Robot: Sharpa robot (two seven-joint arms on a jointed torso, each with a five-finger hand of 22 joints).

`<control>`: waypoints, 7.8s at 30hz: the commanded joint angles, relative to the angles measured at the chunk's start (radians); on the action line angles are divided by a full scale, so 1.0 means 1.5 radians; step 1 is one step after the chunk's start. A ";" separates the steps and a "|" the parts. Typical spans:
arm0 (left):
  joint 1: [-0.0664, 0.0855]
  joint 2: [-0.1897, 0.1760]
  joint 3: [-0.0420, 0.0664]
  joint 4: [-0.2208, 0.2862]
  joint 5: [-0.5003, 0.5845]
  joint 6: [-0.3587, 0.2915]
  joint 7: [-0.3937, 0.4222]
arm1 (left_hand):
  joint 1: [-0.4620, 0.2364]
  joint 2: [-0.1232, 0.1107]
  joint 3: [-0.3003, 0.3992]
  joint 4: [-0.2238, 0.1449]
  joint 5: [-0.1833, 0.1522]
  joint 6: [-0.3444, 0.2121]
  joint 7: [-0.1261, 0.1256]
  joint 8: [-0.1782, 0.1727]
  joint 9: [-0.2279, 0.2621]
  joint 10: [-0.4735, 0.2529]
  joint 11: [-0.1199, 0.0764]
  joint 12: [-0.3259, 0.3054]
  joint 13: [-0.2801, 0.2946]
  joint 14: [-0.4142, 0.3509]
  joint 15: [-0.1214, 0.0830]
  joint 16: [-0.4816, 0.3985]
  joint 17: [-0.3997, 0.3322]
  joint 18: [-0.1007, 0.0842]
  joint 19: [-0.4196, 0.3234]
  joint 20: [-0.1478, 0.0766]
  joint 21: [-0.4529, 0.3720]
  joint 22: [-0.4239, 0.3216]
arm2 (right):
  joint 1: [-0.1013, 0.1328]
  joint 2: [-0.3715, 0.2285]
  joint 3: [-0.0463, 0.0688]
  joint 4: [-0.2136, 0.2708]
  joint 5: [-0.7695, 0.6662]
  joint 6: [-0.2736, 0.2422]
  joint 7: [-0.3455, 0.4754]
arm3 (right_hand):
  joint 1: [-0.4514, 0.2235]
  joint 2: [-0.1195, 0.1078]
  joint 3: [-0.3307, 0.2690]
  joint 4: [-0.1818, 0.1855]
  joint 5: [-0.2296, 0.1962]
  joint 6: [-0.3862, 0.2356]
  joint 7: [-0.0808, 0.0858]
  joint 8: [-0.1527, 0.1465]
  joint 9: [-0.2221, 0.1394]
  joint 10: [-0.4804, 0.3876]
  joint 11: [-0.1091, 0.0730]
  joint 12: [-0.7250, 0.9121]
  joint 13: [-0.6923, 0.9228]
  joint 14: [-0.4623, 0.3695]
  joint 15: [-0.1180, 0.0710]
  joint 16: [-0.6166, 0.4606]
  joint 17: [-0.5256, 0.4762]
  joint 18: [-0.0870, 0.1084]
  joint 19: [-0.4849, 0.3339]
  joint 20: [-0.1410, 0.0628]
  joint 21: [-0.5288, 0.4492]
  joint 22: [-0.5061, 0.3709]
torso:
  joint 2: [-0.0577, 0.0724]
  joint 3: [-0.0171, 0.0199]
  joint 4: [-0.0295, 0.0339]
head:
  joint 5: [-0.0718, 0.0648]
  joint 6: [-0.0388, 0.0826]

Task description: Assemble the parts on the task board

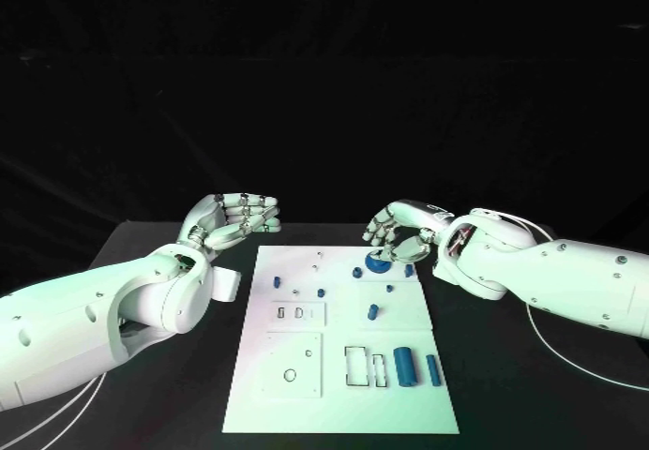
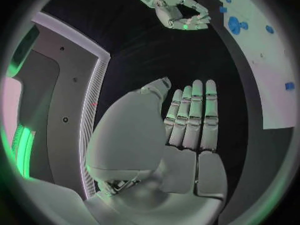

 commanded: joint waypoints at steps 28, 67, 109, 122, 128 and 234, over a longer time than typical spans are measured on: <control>0.013 -0.018 0.005 0.048 -0.003 0.050 -0.019 | -0.007 -0.012 0.014 0.001 -0.002 0.000 0.003 -0.005 -0.002 0.002 0.003 -0.016 -0.001 0.005 0.002 -0.001 0.006 0.003 0.006 -0.001 0.004 -0.003 | 0.003 0.040 0.000 -0.008 -0.201 0.058 -0.092 | 0.043 -0.011 -0.053 0.069 0.015 -0.002 -0.007 -0.060 0.058 -0.029 -0.006 -0.005 0.029 0.086 -0.012 0.561 0.514 -0.020 0.100 -0.025 0.352 0.352 | 0.046 -0.0103 0.0149 | -0.018 0.001; 0.013 -0.017 0.005 0.043 0.002 0.057 -0.028 | -0.010 -0.013 0.017 0.002 -0.003 -0.002 0.005 -0.008 -0.003 0.001 0.005 -0.020 -0.001 0.004 0.003 -0.003 0.008 0.003 0.006 -0.001 0.003 -0.003 | -0.007 0.057 -0.001 -0.037 -0.196 0.070 -0.089 | 0.051 -0.006 0.000 0.088 0.021 0.024 -0.007 -0.058 0.077 -0.019 -0.006 -0.004 0.029 0.092 -0.011 0.628 0.580 -0.032 0.118 -0.021 0.442 0.467 | 0.059 -0.0114 0.0237 | -0.024 -0.004; 0.013 -0.017 0.005 0.035 0.006 0.065 -0.036 | -0.012 -0.012 0.020 0.002 -0.003 -0.003 0.005 -0.009 -0.003 0.001 0.005 -0.022 -0.001 0.004 0.003 -0.004 0.010 0.003 0.006 -0.001 0.003 -0.004 | -0.014 0.053 -0.001 -0.022 -0.194 -0.030 -0.126 | 0.071 0.047 0.093 0.069 -0.023 0.057 -0.026 -0.020 0.133 0.042 -0.026 -0.001 0.038 0.098 -0.028 0.674 0.626 -0.044 0.138 -0.032 0.517 0.572 | 0.061 -0.0123 0.0256 | -0.022 -0.010; 0.013 -0.016 0.005 0.033 0.007 0.066 -0.037 | -0.011 -0.011 0.023 0.001 -0.004 -0.003 0.005 -0.010 -0.003 0.000 0.005 -0.023 -0.001 0.003 0.003 -0.005 0.011 0.003 0.006 -0.001 0.003 -0.005 | -0.001 0.090 0.002 -0.038 -0.198 -0.101 -0.164 | 0.070 0.046 0.102 0.060 -0.022 0.053 -0.025 -0.014 0.145 0.042 -0.026 -0.004 0.039 0.098 -0.029 0.677 0.628 -0.045 0.137 -0.033 0.522 0.578 | 0.062 -0.0136 0.0271 | -0.022 -0.004; 0.013 -0.015 0.005 0.034 0.009 0.067 -0.037 | -0.011 -0.012 0.024 0.000 -0.004 -0.003 0.005 -0.010 -0.003 0.000 0.005 -0.023 -0.001 0.002 0.004 -0.006 0.011 0.002 0.005 0.000 0.002 -0.005 | 0.001 0.127 0.002 -0.070 -0.198 -0.104 -0.173 | 0.070 0.046 0.102 0.060 -0.021 0.053 -0.025 -0.014 0.146 0.042 -0.026 -0.004 0.039 0.098 -0.028 0.677 0.627 -0.045 0.137 -0.033 0.522 0.578 | 0.064 -0.0134 0.0292 | -0.022 -0.003; 0.018 -0.008 0.005 0.010 0.015 0.081 -0.042 | -0.008 -0.012 0.035 -0.006 -0.004 -0.005 0.005 -0.013 -0.004 -0.002 0.006 -0.025 -0.001 -0.001 0.005 -0.011 0.015 0.003 0.004 0.000 0.000 -0.007 | 0.012 -0.039 0.004 -0.021 0.047 -0.020 -0.175 | 0.140 0.023 -0.325 0.223 -0.049 -0.109 -0.022 0.000 0.172 0.059 -0.036 0.559 0.514 0.106 -0.031 0.717 0.681 -0.058 0.179 -0.040 0.557 0.672 | 0.059 -0.0083 0.0130 | -0.012 -0.004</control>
